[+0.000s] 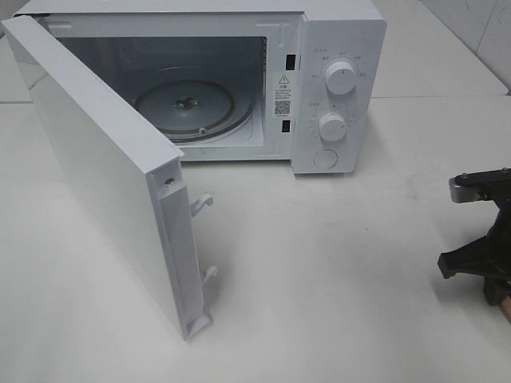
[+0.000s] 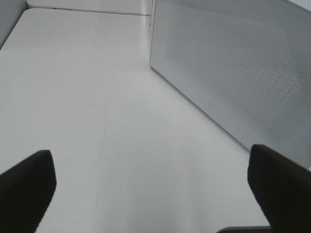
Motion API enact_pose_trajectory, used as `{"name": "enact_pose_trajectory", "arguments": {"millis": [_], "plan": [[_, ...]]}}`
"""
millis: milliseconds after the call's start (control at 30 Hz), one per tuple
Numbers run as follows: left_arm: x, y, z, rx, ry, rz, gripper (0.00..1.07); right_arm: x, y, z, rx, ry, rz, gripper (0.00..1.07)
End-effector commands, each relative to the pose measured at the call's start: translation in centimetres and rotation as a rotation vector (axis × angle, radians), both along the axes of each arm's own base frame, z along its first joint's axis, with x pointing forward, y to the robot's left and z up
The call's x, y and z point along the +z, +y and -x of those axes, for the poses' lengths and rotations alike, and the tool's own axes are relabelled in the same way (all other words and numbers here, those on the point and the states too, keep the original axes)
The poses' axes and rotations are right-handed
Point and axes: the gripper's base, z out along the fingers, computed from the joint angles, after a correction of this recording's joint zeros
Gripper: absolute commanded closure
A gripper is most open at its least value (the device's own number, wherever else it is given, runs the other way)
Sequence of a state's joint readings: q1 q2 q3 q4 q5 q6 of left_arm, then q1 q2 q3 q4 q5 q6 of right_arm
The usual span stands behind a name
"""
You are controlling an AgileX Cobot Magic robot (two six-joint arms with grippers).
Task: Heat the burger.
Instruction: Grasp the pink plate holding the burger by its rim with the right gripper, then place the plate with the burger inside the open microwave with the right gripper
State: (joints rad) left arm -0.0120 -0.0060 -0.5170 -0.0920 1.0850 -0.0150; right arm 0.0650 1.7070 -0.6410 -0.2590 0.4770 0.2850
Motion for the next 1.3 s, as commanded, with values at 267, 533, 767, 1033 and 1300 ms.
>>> {"name": "enact_pose_trajectory", "arguments": {"millis": [267,533,767,1033,1300], "plan": [[0.1,0.0,0.1,-0.002,-0.027,-0.003,0.07,-0.2,1.2,0.6,0.041,0.075,0.061,1.07],[0.1,0.0,0.1,-0.002,-0.027,-0.003,0.07,0.0,2.2,0.9,0.074,0.083,0.158,1.07],[0.1,0.0,0.1,-0.002,-0.027,-0.003,0.07,0.4,3.0,1.2,0.109,0.083,0.271,1.07],[0.1,0.0,0.1,-0.002,-0.027,-0.003,0.07,1.0,3.8,1.6,0.157,0.083,0.342,1.07],[0.1,0.0,0.1,-0.002,-0.027,-0.003,0.07,3.5,3.6,2.2,0.177,0.030,0.362,1.07]]}}
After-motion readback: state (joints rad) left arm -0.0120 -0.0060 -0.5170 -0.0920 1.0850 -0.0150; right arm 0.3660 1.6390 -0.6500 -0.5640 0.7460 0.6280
